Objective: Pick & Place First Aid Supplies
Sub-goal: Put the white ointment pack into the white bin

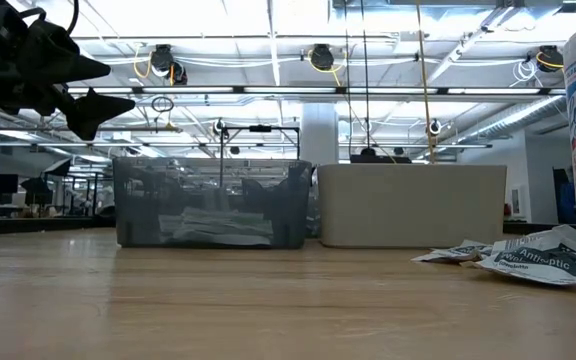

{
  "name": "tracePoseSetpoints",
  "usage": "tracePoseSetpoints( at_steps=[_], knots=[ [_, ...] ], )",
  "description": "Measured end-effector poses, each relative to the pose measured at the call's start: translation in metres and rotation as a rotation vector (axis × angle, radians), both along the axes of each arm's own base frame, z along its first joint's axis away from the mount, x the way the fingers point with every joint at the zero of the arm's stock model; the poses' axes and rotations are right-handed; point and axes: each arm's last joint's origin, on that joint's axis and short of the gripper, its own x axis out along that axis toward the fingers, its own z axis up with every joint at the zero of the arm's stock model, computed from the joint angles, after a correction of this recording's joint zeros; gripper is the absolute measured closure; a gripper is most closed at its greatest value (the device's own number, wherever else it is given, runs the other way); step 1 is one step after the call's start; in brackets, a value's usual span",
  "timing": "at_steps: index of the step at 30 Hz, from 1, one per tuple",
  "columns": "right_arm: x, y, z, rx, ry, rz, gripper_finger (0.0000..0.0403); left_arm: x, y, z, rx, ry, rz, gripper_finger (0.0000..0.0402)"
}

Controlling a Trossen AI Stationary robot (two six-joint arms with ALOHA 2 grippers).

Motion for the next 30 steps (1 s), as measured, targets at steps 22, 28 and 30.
tracePoseSetpoints(
  at_steps=[22, 28, 30],
  knots=[
    [-0.008, -0.007, -0.021, 0.048, 0.067, -0.016, 0.0352, 0.0, 0.0, 0.0, 0.0, 0.0, 0.0, 0.0091],
    [-0.009, -0.008, -0.017, 0.059, 0.061, 0.01, 0.0398, 0.0, 0.0, 0.0, 0.0, 0.0, 0.0, 0.0091],
    [-0.009, -0.01, -0.011, 0.07, 0.051, 0.024, 0.0398, 0.0, 0.0, 0.0, 0.0, 0.0, 0.0, 0.0091]
  ],
)
